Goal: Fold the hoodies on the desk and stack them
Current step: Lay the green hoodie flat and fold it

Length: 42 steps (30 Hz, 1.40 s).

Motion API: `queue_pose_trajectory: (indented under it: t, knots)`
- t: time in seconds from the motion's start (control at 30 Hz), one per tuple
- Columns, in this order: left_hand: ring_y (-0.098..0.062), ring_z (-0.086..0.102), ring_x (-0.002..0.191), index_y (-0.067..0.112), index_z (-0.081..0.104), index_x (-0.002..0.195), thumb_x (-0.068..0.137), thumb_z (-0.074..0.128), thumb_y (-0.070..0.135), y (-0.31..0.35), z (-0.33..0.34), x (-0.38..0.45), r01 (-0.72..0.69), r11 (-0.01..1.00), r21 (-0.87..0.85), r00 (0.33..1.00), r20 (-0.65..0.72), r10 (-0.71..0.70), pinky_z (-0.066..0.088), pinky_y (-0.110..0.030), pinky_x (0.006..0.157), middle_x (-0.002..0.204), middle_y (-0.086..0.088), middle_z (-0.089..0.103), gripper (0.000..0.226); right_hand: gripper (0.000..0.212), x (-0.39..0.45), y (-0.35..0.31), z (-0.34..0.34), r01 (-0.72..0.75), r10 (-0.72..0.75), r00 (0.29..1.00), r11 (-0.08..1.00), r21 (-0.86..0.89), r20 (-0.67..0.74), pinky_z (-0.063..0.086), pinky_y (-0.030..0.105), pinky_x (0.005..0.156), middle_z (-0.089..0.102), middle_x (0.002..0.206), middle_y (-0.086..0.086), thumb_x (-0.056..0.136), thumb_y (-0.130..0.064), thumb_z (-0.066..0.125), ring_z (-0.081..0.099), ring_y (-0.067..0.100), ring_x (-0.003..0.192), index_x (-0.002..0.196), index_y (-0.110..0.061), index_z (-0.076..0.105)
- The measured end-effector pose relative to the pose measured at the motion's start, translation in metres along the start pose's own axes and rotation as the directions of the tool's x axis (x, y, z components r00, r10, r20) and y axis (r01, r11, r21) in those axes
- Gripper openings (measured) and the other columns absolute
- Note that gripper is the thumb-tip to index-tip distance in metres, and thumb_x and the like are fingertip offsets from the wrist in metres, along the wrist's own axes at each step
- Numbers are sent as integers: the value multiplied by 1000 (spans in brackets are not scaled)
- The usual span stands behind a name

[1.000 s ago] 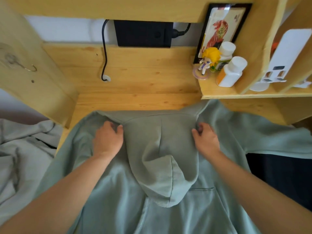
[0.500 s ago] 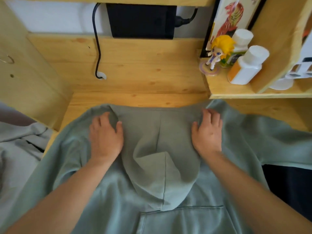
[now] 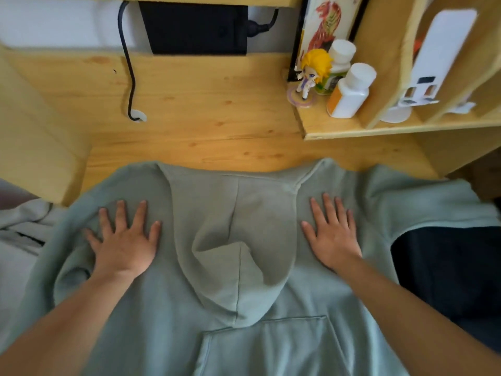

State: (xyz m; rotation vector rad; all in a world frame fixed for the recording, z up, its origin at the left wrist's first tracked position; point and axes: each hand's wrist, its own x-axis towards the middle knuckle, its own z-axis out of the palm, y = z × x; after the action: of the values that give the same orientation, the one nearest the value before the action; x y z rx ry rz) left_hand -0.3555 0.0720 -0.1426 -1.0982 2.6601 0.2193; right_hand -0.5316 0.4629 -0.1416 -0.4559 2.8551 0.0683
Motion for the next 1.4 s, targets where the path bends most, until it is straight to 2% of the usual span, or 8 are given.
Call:
queue_pose_trajectory:
  t: [0.17, 0.33, 0.53, 0.7, 0.97, 1.07, 1.17, 1.4]
  knots:
    - [-46, 11, 152, 20, 32, 155, 100, 35, 54, 13, -16, -18, 44, 994, 96, 999, 1, -44, 10, -68, 119, 165, -20, 20, 65, 62, 9, -24, -28, 9, -2, 998, 993, 114, -67, 11, 54, 122, 17, 166, 9, 102, -53, 31, 13, 35, 152, 157, -24, 27]
    - [-47, 40, 135, 8, 57, 137, 89, 57, 24, 51, -27, -44, -398, 904, -155, 839, -459, 291, 36, -59, 112, 146, -28, 44, 50, 56, -51, -50, -33, 49, 37, 982, 899, 436, -187, 22, 39, 116, 38, 154, 18, 98, -42, 47, 32, 38, 139, 145, -13, 48]
    - [-39, 11, 155, 35, 30, 160, 91, 17, 65, 77, 11, -36, -290, 941, -178, 957, -88, 278, 14, -50, 126, 170, -16, 11, 76, 64, 29, -63, -39, 28, -40, 999, 861, 508, 11, 23, 36, 120, 33, 159, 12, 98, -34, 57, 31, 35, 144, 155, -19, 33]
    - [-30, 13, 156, 30, 34, 158, 87, 27, 69, 71, 20, -35, -310, 867, -391, 949, -185, 255, 8, -45, 125, 170, -13, 13, 82, 64, 78, -96, -45, 116, -36, 990, 765, 634, -138, 10, 15, 116, 19, 166, 6, 96, -5, 52, 22, 22, 151, 156, -7, 29]
    - [-39, 34, 145, 32, 48, 150, 95, 35, 57, 60, 31, -37, -441, 893, -87, 888, -188, 420, 26, -59, 119, 158, -13, 38, 62, 66, 88, -87, -43, -17, 54, 989, 965, 260, -135, 28, 51, 114, 15, 164, 11, 92, -12, 48, 23, 41, 142, 155, -22, 32]
    - [-41, 42, 136, 31, 52, 147, 92, 36, 56, 69, 23, -40, -406, 914, -9, 896, -201, 396, 33, -59, 112, 149, -15, 46, 62, 56, 57, -99, -46, 228, -157, 917, 960, 159, -367, 35, 55, 109, 33, 157, 19, 91, -23, 53, 34, 45, 138, 146, -13, 48]
    - [-41, 43, 133, 26, 59, 137, 92, 45, 50, 82, -2, -21, -418, 907, 56, 837, -366, 408, 32, -56, 109, 144, -18, 49, 53, 67, 33, -108, -25, 427, -415, 891, 904, 30, -185, 17, 53, 121, 22, 165, 9, 95, -57, 28, 16, 37, 152, 155, -26, 34]
    - [-23, -12, 158, 39, -5, 162, 98, 13, 70, 47, -13, 90, -303, 952, 39, 951, 70, 300, -2, -48, 127, 172, -2, -12, 73, 80, 50, -86, 5, 427, -429, 903, 902, -66, -13, 38, 58, 108, 46, 153, 11, 97, -70, 9, 46, 40, 138, 147, -22, 49]
